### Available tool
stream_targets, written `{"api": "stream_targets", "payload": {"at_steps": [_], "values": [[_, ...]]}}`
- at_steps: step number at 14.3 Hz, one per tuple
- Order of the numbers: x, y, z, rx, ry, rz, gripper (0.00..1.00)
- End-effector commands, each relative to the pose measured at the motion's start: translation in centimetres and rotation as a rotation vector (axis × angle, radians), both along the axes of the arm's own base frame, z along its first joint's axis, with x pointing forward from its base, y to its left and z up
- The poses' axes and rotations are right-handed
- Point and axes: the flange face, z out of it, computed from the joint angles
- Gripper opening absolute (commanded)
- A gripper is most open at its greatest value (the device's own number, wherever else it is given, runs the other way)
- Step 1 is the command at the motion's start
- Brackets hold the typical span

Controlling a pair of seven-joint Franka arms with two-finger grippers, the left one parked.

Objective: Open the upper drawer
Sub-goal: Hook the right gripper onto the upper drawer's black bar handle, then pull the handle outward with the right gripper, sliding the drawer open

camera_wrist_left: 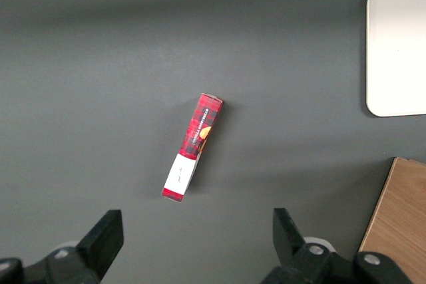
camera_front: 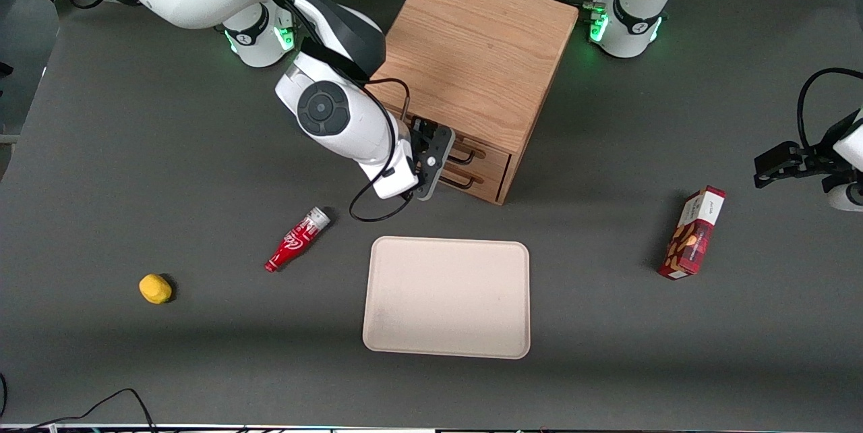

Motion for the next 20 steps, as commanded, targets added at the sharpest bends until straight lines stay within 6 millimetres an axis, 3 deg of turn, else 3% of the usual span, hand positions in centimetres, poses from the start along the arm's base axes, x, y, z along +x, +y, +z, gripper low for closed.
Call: {"api": "stream_targets", "payload": {"at_steps": [1, 5, 10, 16, 20], "values": [[-0.4, 0.7, -1.4, 0.013, 0.018, -0.006, 1.00], [2.3, -0.6, -0.4, 0.018, -0.061, 0.034, 1.00], [6.3, -2.8, -0.8, 0.010, -0.144, 0.063, 1.00], [11.8, -6.8, -0.5, 0.002, -0.245, 0.073, 1.00], [14.4, -9.3, 0.6, 0.003, -0.316, 0.070, 1.00]]}}
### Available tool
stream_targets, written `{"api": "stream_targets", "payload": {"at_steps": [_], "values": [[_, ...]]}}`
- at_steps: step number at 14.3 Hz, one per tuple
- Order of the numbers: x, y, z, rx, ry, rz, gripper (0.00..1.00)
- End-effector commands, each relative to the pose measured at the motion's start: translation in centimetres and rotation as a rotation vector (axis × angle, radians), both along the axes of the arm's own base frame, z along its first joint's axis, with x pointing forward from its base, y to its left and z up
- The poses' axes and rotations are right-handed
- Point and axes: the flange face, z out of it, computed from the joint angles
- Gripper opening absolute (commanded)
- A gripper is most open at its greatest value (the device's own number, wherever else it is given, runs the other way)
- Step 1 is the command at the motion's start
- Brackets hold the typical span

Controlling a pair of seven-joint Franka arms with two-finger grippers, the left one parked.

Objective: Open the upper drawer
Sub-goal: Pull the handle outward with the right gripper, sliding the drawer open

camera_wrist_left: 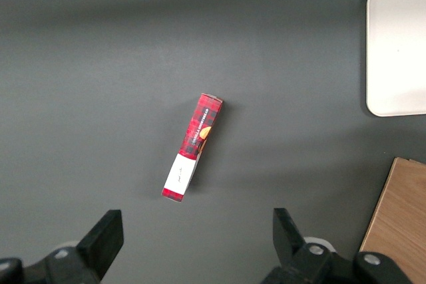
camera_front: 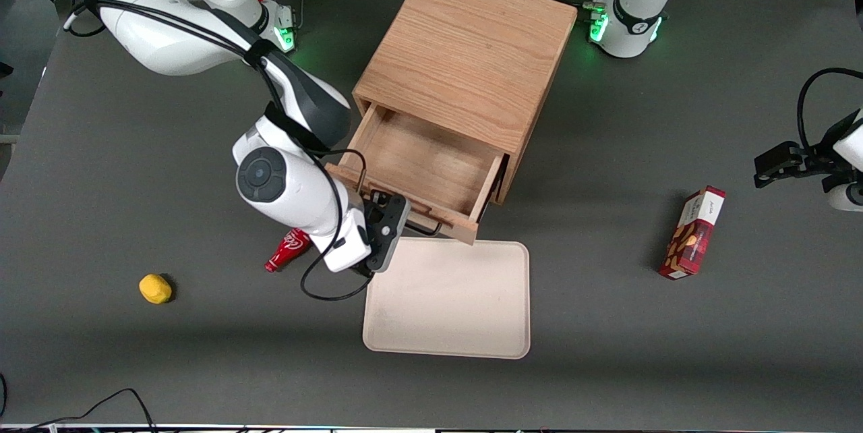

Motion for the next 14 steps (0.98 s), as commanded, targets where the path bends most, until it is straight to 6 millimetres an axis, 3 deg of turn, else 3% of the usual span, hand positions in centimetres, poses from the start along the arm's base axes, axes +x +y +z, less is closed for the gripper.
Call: {"api": "stream_targets", "payload": {"at_steps": [1, 9, 12, 14], "values": [[2.4, -1.3, 0.9, 0.009, -0.094, 0.022, 1.00], [5.6, -5.0, 0.8, 0.002, -0.253, 0.029, 1.00], [5.7, -5.0, 1.8, 0.025, -0.247, -0.017, 1.00], [5.2, -5.0, 3.6, 0.047, -0.217, -0.101, 1.00]]}}
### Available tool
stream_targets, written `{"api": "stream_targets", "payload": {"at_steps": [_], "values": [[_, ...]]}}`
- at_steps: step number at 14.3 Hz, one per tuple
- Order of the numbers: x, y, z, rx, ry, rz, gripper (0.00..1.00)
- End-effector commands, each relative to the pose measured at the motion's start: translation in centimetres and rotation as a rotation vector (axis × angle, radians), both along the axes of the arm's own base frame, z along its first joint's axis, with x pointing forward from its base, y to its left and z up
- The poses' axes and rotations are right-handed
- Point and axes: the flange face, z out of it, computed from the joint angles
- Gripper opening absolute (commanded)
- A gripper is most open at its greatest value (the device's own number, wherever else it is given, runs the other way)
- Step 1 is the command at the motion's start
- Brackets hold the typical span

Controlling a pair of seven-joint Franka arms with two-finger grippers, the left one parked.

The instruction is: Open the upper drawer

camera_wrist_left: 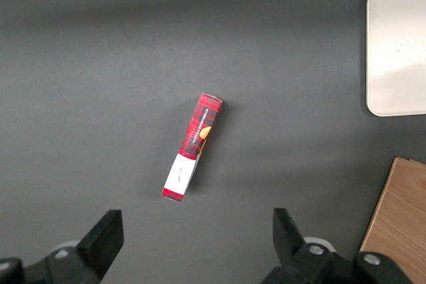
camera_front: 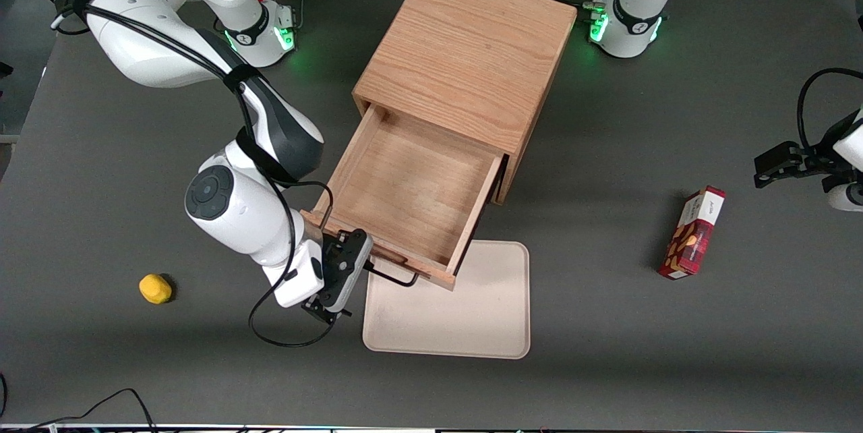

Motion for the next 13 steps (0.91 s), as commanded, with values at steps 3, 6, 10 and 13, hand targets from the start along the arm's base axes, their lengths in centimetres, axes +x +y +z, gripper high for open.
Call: {"api": "stream_targets", "payload": {"at_steps": [3, 6, 10, 13], "values": [[-1.0, -0.9, 7.7, 0.040, 0.015, -0.167, 1.00], [-2.1, -2.6, 12.1, 0.108, 0.086, -0.239, 1.00], [-6.4, -11.9, 22.2, -0.008, 0.174, -0.547, 1.00], [-10.9, -19.8, 26.5, -0.139, 0.166, -0.741, 1.00]]}}
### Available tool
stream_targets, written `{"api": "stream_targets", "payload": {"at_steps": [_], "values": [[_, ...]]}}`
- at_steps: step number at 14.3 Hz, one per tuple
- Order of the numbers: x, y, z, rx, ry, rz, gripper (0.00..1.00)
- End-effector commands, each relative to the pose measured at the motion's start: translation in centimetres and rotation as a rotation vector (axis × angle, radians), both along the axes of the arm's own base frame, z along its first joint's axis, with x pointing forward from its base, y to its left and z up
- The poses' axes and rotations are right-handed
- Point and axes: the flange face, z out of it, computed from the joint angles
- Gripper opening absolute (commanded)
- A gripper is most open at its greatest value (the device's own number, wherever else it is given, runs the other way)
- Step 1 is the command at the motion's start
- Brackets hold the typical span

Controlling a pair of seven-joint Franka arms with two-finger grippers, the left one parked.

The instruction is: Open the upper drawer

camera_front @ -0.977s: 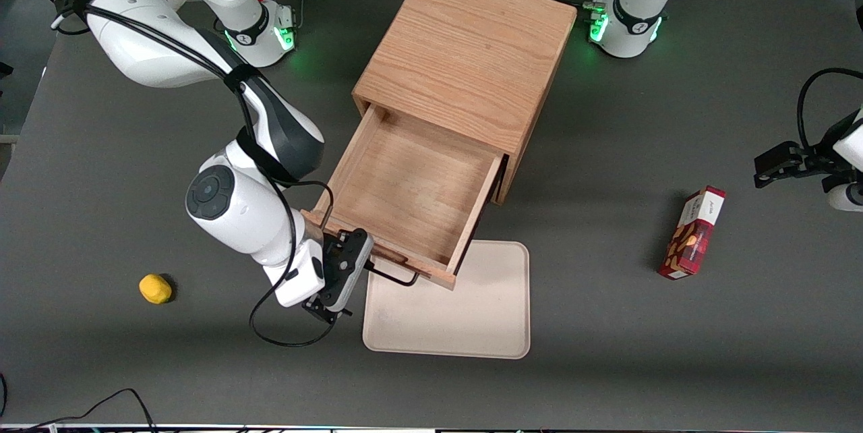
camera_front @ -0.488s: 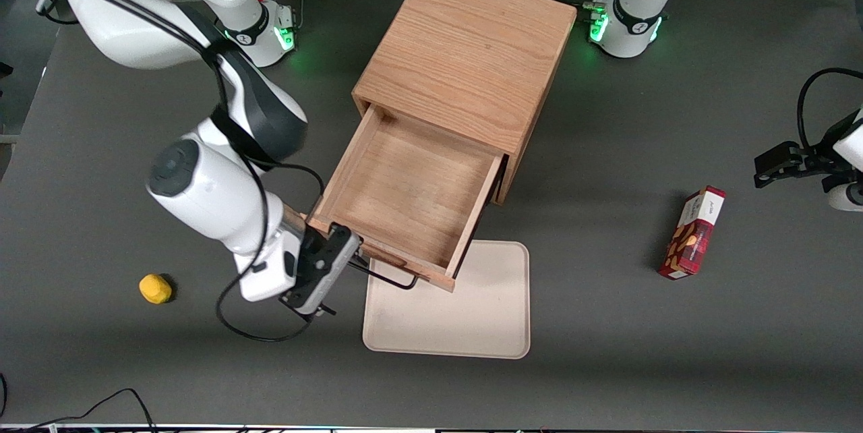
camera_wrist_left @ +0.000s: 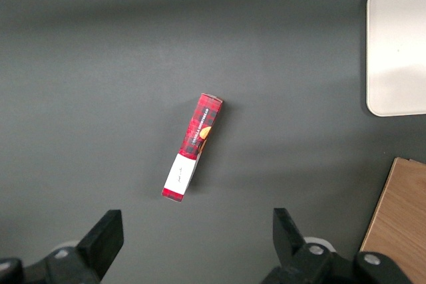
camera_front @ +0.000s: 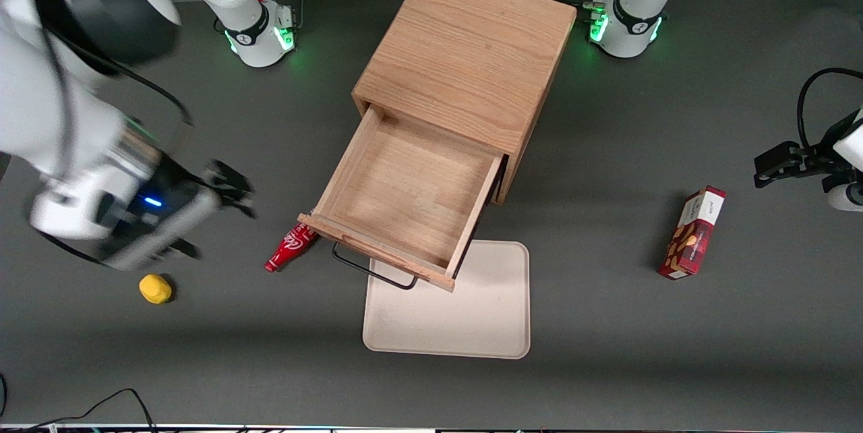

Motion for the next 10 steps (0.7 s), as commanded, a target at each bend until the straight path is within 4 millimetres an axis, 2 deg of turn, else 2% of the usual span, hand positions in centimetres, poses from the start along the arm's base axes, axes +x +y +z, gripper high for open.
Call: {"api": "stream_targets", "payload": {"at_steps": [1, 2, 3, 5, 6, 8, 9, 10], "values": [[-5.4, -6.9, 3.2, -0.071, 0.003, -0.198, 1.00], [-7.0, -9.3, 3.6, -0.073, 0.011, -0.286, 1.00], [-8.6, -10.9, 3.7, -0.070, 0.019, -0.372, 1.00], [-11.3, -13.1, 3.6, -0.064, 0.029, -0.491, 1.00], [-11.9, -15.6, 3.7, -0.060, 0.032, -0.540, 1.00], [-12.1, -20.4, 3.9, -0.026, 0.043, -0.594, 1.00], [-12.1, -21.6, 4.2, -0.009, 0.040, -0.612, 1.00], [-11.9, -21.6, 4.3, -0.008, 0.039, -0.621, 1.00]]}}
